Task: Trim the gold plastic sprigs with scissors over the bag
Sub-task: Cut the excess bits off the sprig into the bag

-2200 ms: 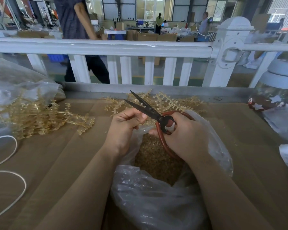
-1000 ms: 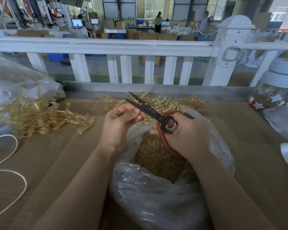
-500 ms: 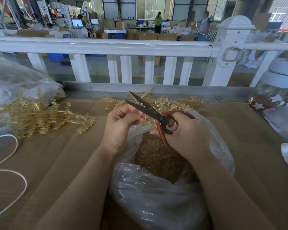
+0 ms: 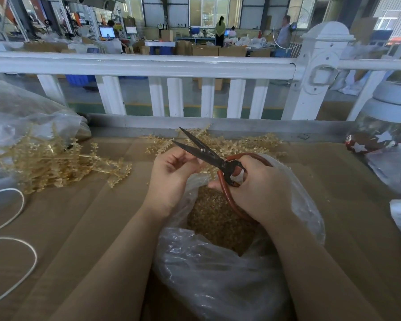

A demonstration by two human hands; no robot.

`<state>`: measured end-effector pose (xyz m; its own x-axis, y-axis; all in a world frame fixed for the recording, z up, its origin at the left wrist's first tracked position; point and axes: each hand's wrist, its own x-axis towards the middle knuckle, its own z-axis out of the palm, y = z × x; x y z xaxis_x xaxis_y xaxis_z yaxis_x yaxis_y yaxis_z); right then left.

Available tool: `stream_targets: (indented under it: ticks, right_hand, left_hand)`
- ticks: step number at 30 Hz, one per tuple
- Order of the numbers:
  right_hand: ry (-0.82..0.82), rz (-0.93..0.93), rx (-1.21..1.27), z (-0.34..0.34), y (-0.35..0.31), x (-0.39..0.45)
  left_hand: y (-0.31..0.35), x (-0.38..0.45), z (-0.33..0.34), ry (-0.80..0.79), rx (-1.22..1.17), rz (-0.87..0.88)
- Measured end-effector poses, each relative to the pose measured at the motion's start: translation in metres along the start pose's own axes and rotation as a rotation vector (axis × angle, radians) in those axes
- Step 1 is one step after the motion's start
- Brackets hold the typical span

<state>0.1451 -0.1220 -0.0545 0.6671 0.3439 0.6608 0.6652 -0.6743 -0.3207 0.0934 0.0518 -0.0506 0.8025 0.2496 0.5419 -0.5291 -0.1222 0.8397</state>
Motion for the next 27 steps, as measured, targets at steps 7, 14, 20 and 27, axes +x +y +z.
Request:
stream_targets:
  ticks: [7,14,20,27]
  right_hand:
    - [-0.031,0.006,0.025,-0.0029,-0.0018,-0.0002]
    - [-0.011,-0.020,0.045,-0.0012,-0.0012,-0.0006]
    - [0.021,-0.022,0.052,0.0030,0.0015,-0.0010]
    - [-0.057,0.198,0.319,0.0068,-0.0010,-0.0014]
  left_hand:
    - [0.0017,-0.0005,0.0004,0.004,0.003,0.005]
    - [0.0010,-0.0003,0.0001,0.018,-0.009,-0.002]
    - [-0.0011,0.0010,0.0001,0.023,-0.032,-0.020]
    - [0.0003,0.0031,-0.0013,0.082,-0.342,-0.182]
